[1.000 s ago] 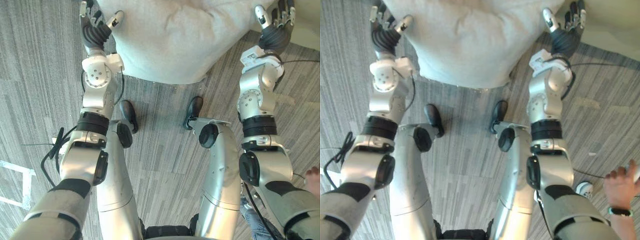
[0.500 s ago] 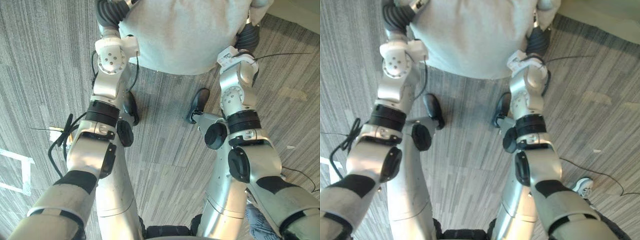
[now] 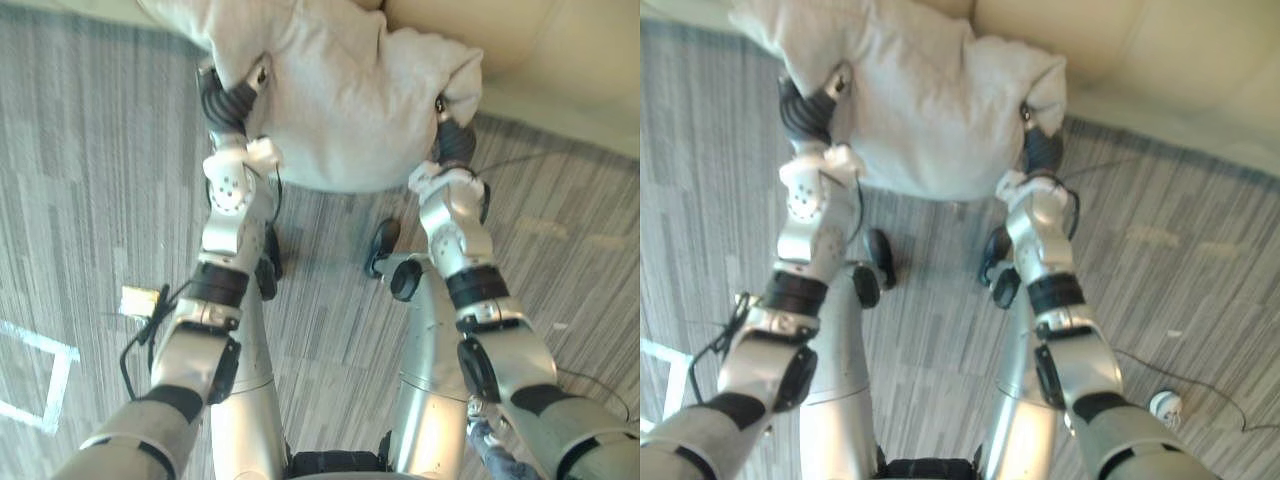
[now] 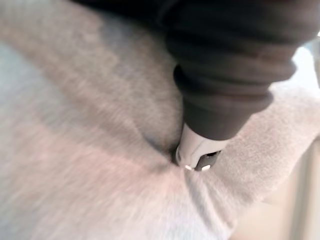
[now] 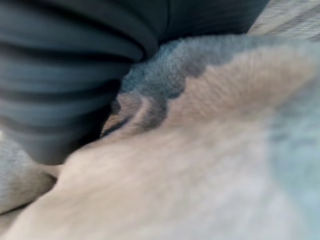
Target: Pick up cushions and gather them together orderly.
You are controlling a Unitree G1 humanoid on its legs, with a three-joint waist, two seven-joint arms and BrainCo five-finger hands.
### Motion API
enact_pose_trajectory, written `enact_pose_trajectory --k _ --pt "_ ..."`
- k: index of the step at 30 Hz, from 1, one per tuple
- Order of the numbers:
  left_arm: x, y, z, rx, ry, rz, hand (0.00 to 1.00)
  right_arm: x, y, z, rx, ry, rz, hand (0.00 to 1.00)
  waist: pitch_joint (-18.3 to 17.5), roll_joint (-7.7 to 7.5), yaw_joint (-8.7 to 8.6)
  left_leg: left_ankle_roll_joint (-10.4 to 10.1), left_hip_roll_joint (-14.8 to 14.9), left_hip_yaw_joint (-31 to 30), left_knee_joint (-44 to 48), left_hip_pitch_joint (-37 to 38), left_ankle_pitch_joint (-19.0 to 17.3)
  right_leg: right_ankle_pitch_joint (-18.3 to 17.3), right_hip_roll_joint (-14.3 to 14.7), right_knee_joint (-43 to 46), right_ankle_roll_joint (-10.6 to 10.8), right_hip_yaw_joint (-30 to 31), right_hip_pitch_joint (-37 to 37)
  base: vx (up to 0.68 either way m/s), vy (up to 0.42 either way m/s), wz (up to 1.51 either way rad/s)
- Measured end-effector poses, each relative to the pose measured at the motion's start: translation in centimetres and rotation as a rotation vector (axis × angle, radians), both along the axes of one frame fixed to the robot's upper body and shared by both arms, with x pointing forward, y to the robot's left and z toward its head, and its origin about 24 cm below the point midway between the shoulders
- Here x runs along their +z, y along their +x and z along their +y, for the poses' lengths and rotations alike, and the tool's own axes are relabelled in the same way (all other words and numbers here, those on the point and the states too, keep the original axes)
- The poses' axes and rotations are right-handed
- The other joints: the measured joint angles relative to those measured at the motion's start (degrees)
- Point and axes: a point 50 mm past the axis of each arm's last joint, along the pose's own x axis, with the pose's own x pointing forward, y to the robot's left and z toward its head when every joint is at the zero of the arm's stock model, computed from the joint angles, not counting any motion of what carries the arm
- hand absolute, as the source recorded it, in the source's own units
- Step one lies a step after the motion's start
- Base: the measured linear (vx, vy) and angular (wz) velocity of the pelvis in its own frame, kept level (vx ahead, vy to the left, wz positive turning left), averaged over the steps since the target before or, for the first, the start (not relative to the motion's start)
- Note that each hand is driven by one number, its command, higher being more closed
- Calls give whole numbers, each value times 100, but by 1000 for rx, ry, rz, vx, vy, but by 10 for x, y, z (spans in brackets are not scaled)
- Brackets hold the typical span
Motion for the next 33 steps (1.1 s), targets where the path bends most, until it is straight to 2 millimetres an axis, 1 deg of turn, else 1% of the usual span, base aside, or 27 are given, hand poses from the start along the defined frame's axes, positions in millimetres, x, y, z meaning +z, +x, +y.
enact_pose_trajectory --k 1,2,4,5,6,7,8,10,13,14,15,17,18,20,21,22,24,26,27,28,29,30,31,32,33 --pt "-9 -5 -2 -8 -8 4 100 -7 -7 -1 -6 10 -10 100 -20 -3 -1 -9 -14 1 -154 305 5 -6 0 -147 9 -50 321 -15 -24 5" --pt "-20 -12 -5 -22 -12 11 100 -16 -18 -3 -21 4 -25 100 -124 -3 -5 -28 -44 -4 -362 607 29 -21 0 -345 33 -107 648 -3 -26 8" --pt "-34 -23 -9 -41 -18 30 100 -29 -32 -5 -34 21 -23 100 -163 4 -8 -31 -83 5 -666 1221 52 -9 6 -655 33 -208 1294 29 -14 9" --pt "-54 -31 -12 -51 -28 75 100 -49 -45 -7 -55 13 10 100 -592 2 -22 -40 -88 1 -871 1399 69 23 7 -871 30 -283 1507 56 -2 8" --pt "-61 -35 -13 -54 -34 88 100 -56 -50 -8 -60 20 21 100 -701 0 -21 -38 -93 3 -954 1520 90 32 12 -956 30 -308 1644 153 4 11" --pt "-74 -44 -16 -64 -52 118 100 -68 -64 -9 -73 20 42 100 -733 6 -16 -40 -91 33 -1162 2055 104 50 27 -1203 56 -388 2208 165 5 6" --pt "-79 -47 -16 -66 -57 129 100 -72 -67 -9 -79 13 49 100 -734 5 -17 -41 -93 41 -1228 2234 104 58 37 -1298 69 -406 2399 197 4 1" --pt "-98 -61 -13 -64 -83 173 100 -86 -86 -5 -76 -17 71 100 -812 4 -11 -40 -87 129 -1635 2976 105 157 133 -1805 152 -431 3138 122 26 -13" --pt "-116 -71 -12 -78 -82 216 100 -99 -98 -8 -81 -34 105 100 -932 60 -14 -22 -148 215 -2019 3486 117 295 202 -2300 237 -402 3648 96 67 -17" --pt "-128 -78 -12 -88 -67 258 100 -110 -105 -11 -90 -59 145 100 -1114 62 -50 8 -199 300 -2253 3682 154 379 214 -2573 289 -377 3812 104 65 -12" --pt "-133 -80 -12 -94 -64 274 100 -114 -108 -12 -88 -64 160 100 -1162 63 -58 15 -217 334 -2345 3773 159 413 218 -2676 306 -360 3884 127 58 -14" --pt "-150 -91 -12 -119 -28 331 100 -130 -120 -17 -89 -74 219 100 -1360 59 -147 44 -305 408 -2569 4120 161 493 196 -2958 354 -308 4202 165 75 -12" --pt "-156 -95 -11 -128 -17 350 100 -136 -124 -18 -89 -76 239 100 -1436 49 -176 71 -344 405 -2604 4219 142 494 187 -2990 355 -274 4278 165 68 -11" --pt "-164 -100 -11 -136 -7 383 100 -143 -130 -20 -76 -84 266 100 -1459 51 -212 117 -413 431 -2707 4507 57 504 157 -2931 336 -208 4471 152 67 -17" --pt "-170 -105 -9 -145 -1 405 100 -149 -135 -21 -68 -91 288 100 -1461 54 -239 149 -450 473 -2762 4771 -55 563 111 -2624 229 -130 4515 109 75 -23" --pt "-172 -106 -9 -146 2 414 100 -152 -136 -21 -64 -93 299 100 -1460 55 -264 169 -449 489 -2757 4872 -113 624 110 -2447 130 -76 4497 63 95 -22" --pt "-176 -109 -7 -158 26 437 100 -161 -137 -22 -54 -101 337 100 -1463 54 -382 238 -443 515 -2754 5268 -319 927 102 -1802 -323 62 4436 51 110 -15" --pt "-175 -109 -6 -163 41 432 100 -161 -137 -22 -48 -106 334 100 -1484 41 -400 252 -456 541 -2776 5431 -450 1074 82 -1636 -317 131 4433 68 89 -22" --pt "-172 -109 -5 -164 49 421 100 -160 -137 -22 -42 -110 331 100 -1507 19 -393 300 -466 621 -2843 5529 -471 1149 67 -1612 -294 160 4417 73 67 -32" --pt "-171 -109 -4 -164 53 416 100 -160 -136 -23 -40 -118 330 100 -1506 -6 -391 307 -496 632 -2939 5603 -477 1214 46 -1571 -326 196 4338 101 56 -35" --pt "-171 -109 -2 -162 60 418 100 -162 -136 -23 -33 -123 338 100 -1513 -9 -377 421 -546 622 -3135 5745 -422 1096 82 -1591 -247 239 4243 133 39 -31" --pt "-172 -109 -1 -161 66 418 100 -164 -135 -22 -26 -127 346 100 -1523 12 -370 430 -551 624 -3299 5851 -415 976 163 -1877 -107 210 4247 175 49 -41" --pt "-172 -109 -1 -161 68 418 100 -164 -134 -23 -20 -137 350 100 -1575 66 -371 422 -538 625 -3470 5921 -407 946 321 -2581 -7 177 4241 216 35 -38" --pt "-172 -109 -2 -164 69 418 100 -164 -134 -25 -16 -150 350 100 -1605 91 -380 387 -540 637 -3613 6010 -386 1070 460 -3438 92 129 4256 261 -14 -31" --pt "-172 -109 -3 -168 72 419 100 -164 -134 -26 -15 -157 350 100 -1615 87 -392 314 -545 658 -3702 6082 -362 1250 544 -3986 131 108 4263 293 -47 -10"
